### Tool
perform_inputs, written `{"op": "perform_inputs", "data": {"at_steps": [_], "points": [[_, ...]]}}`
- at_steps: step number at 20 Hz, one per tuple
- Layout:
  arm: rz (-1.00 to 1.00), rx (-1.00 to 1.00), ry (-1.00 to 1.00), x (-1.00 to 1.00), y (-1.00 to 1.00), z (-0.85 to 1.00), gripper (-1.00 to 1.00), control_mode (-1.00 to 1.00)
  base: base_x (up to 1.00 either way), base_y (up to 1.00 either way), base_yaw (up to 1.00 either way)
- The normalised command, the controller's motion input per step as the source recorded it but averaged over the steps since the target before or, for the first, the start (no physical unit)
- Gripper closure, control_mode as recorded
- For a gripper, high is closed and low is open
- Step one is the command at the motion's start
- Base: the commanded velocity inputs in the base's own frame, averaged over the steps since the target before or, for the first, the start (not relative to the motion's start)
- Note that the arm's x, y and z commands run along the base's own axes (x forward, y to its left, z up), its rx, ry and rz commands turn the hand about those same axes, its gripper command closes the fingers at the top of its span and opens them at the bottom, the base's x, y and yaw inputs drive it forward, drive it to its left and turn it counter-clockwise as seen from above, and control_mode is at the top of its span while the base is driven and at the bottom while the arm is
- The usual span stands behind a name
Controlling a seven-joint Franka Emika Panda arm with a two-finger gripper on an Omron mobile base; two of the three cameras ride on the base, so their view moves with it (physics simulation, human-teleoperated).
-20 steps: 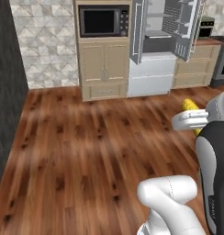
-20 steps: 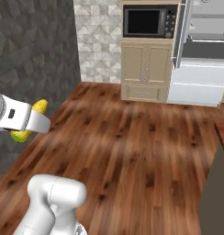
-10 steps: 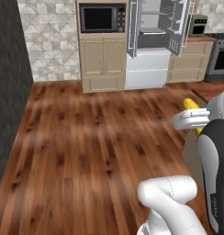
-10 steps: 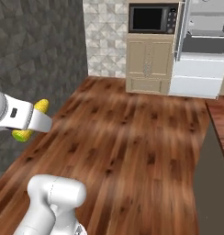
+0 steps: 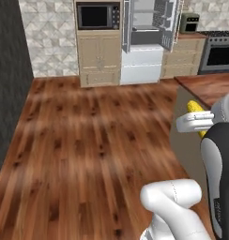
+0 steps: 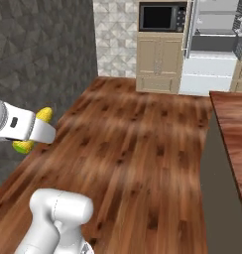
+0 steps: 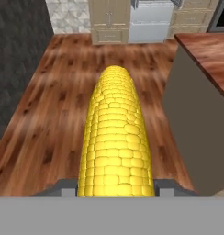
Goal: Gather the corn and mushroom from the fridge and place them on a tray on the dining counter. Then gather the chicken drumstick and fish from the fridge and place them on the other tray.
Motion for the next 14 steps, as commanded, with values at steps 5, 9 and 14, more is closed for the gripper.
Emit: {"op": "perform_inputs", "data": {"at_steps": [5,9,14], "points": [[0.00,0.00,0.00,0.00,0.00,0.00,1.00,1.00,-1.00,-0.56,0.00],[0.00,0.00,0.00,0.00,0.00,0.00,1.00,1.00,-1.00,-0.51,0.00],[0.00,0.00,0.00,0.00,0.00,0.00,1.00,1.00,-1.00,-0.44,0.00]]}}
